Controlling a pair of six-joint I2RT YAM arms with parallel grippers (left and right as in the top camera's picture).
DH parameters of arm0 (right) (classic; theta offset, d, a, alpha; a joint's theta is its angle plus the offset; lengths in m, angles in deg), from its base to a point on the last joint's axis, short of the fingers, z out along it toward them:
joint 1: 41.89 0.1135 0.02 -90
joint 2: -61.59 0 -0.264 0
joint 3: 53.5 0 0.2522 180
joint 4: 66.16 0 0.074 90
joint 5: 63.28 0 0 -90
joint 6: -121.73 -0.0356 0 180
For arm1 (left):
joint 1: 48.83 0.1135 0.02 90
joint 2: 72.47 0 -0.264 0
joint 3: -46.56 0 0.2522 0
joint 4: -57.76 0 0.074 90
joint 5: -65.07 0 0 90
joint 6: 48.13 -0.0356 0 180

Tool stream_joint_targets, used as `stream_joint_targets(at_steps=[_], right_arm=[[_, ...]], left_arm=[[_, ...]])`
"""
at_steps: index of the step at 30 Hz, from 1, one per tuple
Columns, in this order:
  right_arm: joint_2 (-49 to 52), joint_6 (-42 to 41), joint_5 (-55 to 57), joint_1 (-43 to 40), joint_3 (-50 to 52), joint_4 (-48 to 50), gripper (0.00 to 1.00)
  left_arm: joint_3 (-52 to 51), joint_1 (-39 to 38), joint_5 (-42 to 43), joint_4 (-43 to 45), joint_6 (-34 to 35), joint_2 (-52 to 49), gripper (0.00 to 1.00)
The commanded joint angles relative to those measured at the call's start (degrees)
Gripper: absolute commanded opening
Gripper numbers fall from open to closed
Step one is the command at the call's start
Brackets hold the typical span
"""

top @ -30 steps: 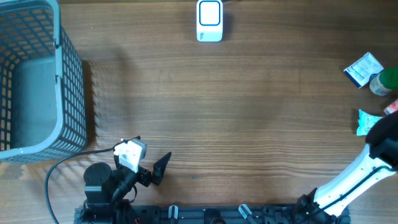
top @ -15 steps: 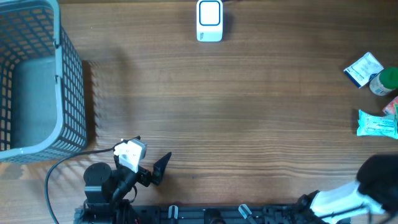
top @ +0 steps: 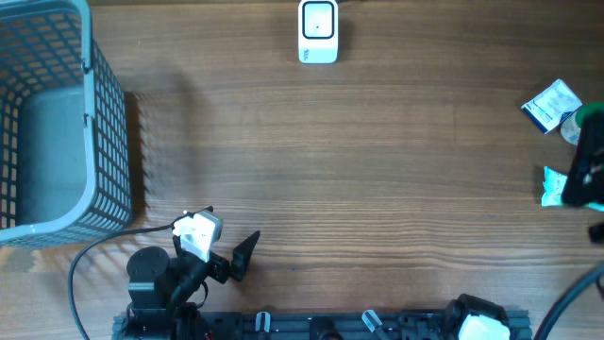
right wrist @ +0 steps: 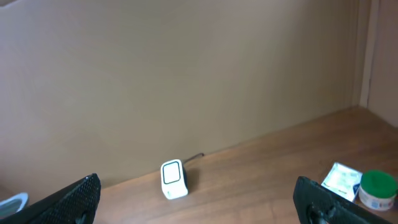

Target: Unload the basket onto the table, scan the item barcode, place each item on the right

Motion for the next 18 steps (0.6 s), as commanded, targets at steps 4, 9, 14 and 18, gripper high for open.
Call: stream_joint_targets(at_steps=[4, 9, 14, 18], right_arm=[[-16.48, 5.22, 1.53, 6.03, 20.20, 19.54, 1.00], [-38.71, 5.05, 1.14, 8.83, 55.08, 46.97, 1.00], [-52.54, 2.84, 1.14, 12.09, 87.45, 71.89, 1.00], [-52.59, -3.28, 11.02, 14.34, 102.90, 77.40, 1.00]], left_arm=[[-0.17, -0.20, 0.04, 0.15, 0.15, 0.37, 1.00], [-0.17, -0.22, 0.04, 0.15, 0.15, 0.37, 1.00], [-0.17, -0.22, 0.07, 0.15, 0.17, 0.37, 1.00], [-0.17, -0.22, 0.04, 0.13, 0.17, 0.37, 1.00]])
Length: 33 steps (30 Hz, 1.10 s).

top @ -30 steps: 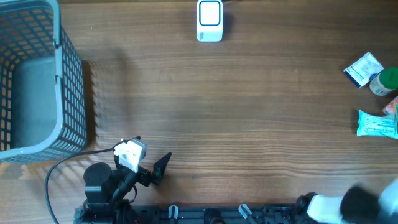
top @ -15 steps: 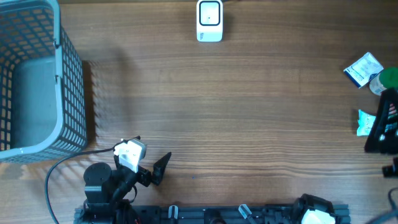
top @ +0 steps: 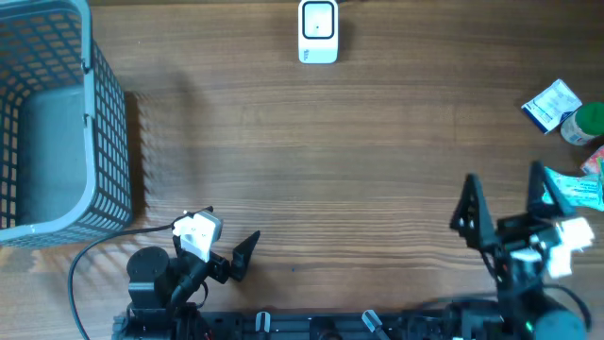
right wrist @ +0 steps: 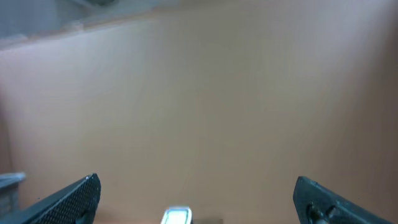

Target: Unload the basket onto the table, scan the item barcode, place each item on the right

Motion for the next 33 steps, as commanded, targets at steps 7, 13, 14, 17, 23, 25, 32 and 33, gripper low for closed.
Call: stream_joint_targets(at_steps=[7, 13, 14, 17, 23, 25, 32, 33], right_arm=[[-1.22, -5.29, 14.34, 3.63, 17.49, 0.24, 1.00], [-0.87, -8.07, 13.44, 3.58, 18.10, -5.81, 1.00], [-0.87, -8.07, 13.44, 3.58, 18.10, -5.81, 1.00], [-0.87, -8.07, 13.44, 3.58, 18.10, -5.84, 1.00], [-0.87, -8.07, 13.44, 3.58, 18.10, -5.81, 1.00], [-0.85, -8.07, 13.44, 3.58, 18.10, -5.81, 1.00], [-0.83, -8.04, 13.42, 3.58, 18.10, -5.81, 1.00], [-0.83, -8.07, 13.44, 3.58, 18.10, -5.81, 1.00]], left_arm=[[-0.15, -0.22, 0.04, 0.15, 0.15, 0.37, 1.00], [-0.15, -0.22, 0.04, 0.17, 0.15, 0.37, 1.00], [-0.15, -0.22, 0.04, 0.15, 0.15, 0.37, 1.00], [-0.15, -0.22, 0.07, 0.15, 0.15, 0.37, 1.00], [-0.15, -0.22, 0.04, 0.17, 0.15, 0.37, 1.00], [-0.15, -0.22, 0.04, 0.15, 0.15, 0.37, 1.00], [-0.15, -0.22, 0.07, 0.17, 0.15, 0.37, 1.00], [-0.15, -0.22, 0.04, 0.15, 0.15, 0.37, 1.00]])
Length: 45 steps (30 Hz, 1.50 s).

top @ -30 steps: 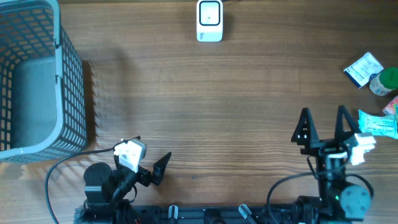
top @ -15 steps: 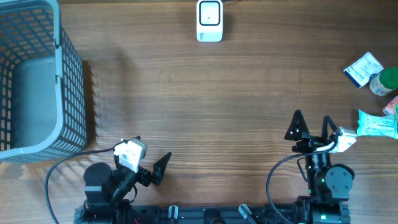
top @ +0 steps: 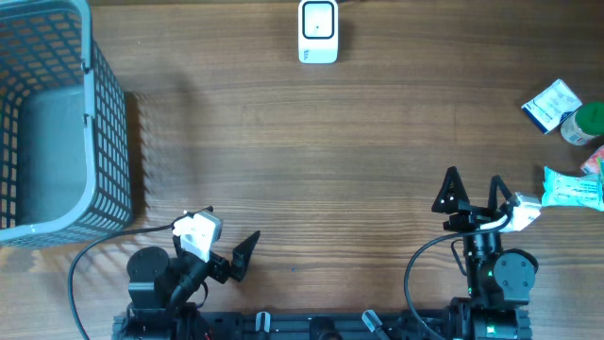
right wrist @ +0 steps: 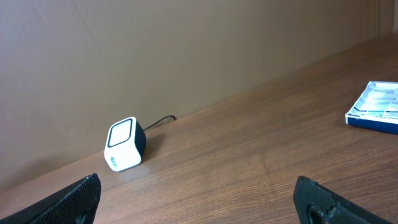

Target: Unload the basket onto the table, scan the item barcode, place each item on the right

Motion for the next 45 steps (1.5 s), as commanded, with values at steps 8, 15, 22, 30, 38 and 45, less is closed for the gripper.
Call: stream_joint_targets(at_steps=[8, 15, 22, 30, 38, 45], right_arm=[[-0.44, -0.79, 0.52, 0.35, 0.07, 0.24, 1.00], [-0.44, -0.79, 0.52, 0.35, 0.07, 0.24, 1.00], [-0.44, -0.79, 0.52, 0.35, 0.07, 0.24, 1.00], [-0.44, -0.79, 0.52, 0.35, 0.07, 0.24, 1.00], [-0.44, -0.79, 0.52, 0.35, 0.07, 0.24, 1.00], [-0.44, -0.79, 0.52, 0.35, 0.07, 0.24, 0.99]], left_arm=[[-0.42, -0.22, -4.66, 16.35, 0.17, 0.37, 1.00], [-2.89, -0.44, -16.79, 33.24, 6.62, 0.37, 1.00], [-8.98, -0.42, -24.04, 38.97, 10.03, 0.39, 1.00], [-9.53, -0.42, -26.32, 32.09, 10.73, 0.59, 1.00], [-9.53, -0.15, -27.71, 31.91, 12.28, 0.59, 1.00], [-9.53, 0.72, -28.76, 31.91, 12.83, 0.59, 1.00]])
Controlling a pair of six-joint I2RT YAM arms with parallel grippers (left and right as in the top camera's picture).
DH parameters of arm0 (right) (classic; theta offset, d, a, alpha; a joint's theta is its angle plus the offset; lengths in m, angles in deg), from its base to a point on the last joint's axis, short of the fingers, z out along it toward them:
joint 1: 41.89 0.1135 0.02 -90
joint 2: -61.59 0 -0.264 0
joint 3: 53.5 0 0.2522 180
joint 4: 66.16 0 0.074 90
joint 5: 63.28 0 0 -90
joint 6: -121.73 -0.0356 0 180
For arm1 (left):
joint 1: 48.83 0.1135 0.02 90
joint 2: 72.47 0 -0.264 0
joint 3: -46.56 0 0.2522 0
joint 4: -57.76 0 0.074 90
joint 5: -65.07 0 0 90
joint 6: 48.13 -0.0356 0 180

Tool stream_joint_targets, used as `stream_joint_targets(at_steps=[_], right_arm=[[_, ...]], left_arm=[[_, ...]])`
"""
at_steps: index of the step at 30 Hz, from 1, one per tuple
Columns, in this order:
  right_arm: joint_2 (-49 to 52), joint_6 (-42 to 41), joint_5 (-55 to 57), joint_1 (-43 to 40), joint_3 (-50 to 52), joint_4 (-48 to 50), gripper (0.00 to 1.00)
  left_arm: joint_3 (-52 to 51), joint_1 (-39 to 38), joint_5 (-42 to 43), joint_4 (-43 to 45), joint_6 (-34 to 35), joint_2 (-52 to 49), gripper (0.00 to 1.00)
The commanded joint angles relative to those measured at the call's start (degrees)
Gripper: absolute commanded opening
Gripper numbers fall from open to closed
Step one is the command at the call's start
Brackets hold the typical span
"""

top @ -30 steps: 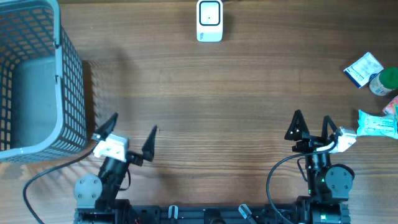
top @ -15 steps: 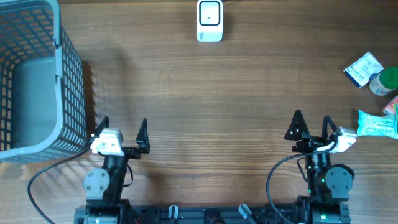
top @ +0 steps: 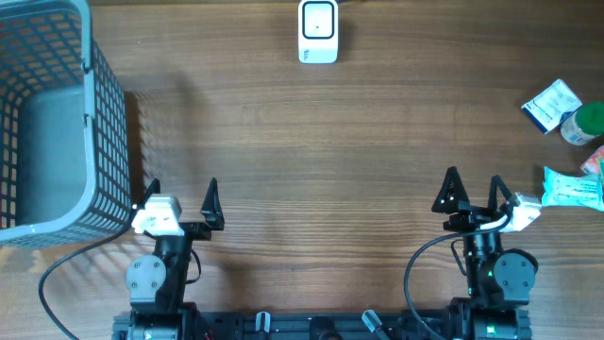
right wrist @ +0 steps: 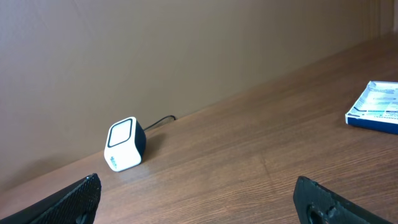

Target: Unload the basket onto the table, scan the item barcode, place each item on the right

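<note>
The white barcode scanner [top: 318,31] stands at the table's far edge, its window facing up; the right wrist view has the scanner [right wrist: 124,144] ahead and to the left. Items lie at the right: a blue-white packet [top: 552,103], a green-lidded jar [top: 586,123] and a teal packet [top: 572,187]. The blue-white packet [right wrist: 377,107] also shows at the right wrist view's right edge. My right gripper [top: 472,194] sits near the front right, open and holding nothing, just left of the teal packet. In its own view the right gripper [right wrist: 196,205] spans bare wood. My left gripper [top: 180,194] is open at the front left.
A grey mesh basket [top: 104,113] fills the far left corner, right beside the left gripper. The wooden table [top: 377,142] stretches between both arms and the scanner. A brown wall [right wrist: 186,50] rises behind the scanner.
My left arm has changed from a twisted pose low at the front edge to standing straight with its open fingers pointing away from the front. The right arm and all items are unchanged.
My right arm was first at the far right edge over the items, then at the front right with jaws spread wide, then settled at the front right facing the scanner. The left arm stayed twisted at the front until it straightened now.
</note>
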Motion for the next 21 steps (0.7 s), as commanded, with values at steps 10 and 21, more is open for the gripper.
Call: stream_joint_targets(at_steps=[10, 21], right_arm=[[-0.42, -0.79, 0.50, 0.35, 0.07, 0.26, 1.00], [-0.42, -0.79, 0.50, 0.35, 0.07, 0.26, 1.00]], left_arm=[[-0.37, 0.15, -0.87, -0.42, -2.75, 0.57, 1.00], [-0.37, 0.15, -0.87, -0.22, -2.71, 0.57, 1.00]])
